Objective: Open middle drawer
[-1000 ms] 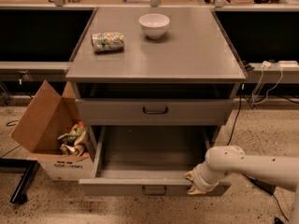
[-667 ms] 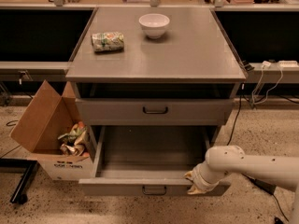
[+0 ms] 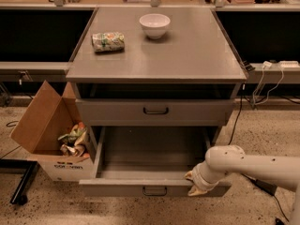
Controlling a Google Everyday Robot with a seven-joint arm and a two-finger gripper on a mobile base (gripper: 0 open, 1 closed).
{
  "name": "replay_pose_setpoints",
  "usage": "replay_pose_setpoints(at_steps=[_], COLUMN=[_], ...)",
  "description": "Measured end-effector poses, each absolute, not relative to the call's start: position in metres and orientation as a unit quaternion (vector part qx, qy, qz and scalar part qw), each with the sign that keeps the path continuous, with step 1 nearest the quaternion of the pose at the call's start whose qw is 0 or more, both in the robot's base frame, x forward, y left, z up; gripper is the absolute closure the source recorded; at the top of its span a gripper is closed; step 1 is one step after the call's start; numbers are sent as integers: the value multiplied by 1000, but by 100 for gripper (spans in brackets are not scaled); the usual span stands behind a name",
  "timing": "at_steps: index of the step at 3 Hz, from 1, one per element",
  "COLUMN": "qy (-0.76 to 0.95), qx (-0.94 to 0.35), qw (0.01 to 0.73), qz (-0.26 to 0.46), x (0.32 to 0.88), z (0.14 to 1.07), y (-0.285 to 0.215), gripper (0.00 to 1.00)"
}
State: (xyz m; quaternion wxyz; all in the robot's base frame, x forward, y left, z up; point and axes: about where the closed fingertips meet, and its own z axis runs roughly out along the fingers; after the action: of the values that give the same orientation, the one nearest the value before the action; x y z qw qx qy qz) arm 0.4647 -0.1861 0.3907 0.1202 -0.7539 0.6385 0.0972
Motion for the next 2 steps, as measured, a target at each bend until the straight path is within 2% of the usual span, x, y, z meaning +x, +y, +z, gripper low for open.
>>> replay_pose_setpoints(at_steps=[1,2], qy=[638,638], qx=[-754,-754], qw=[120,120], qz=[97,97], x=[465,465], z=[391,391], y=[-186,-186], gripper=[4,0])
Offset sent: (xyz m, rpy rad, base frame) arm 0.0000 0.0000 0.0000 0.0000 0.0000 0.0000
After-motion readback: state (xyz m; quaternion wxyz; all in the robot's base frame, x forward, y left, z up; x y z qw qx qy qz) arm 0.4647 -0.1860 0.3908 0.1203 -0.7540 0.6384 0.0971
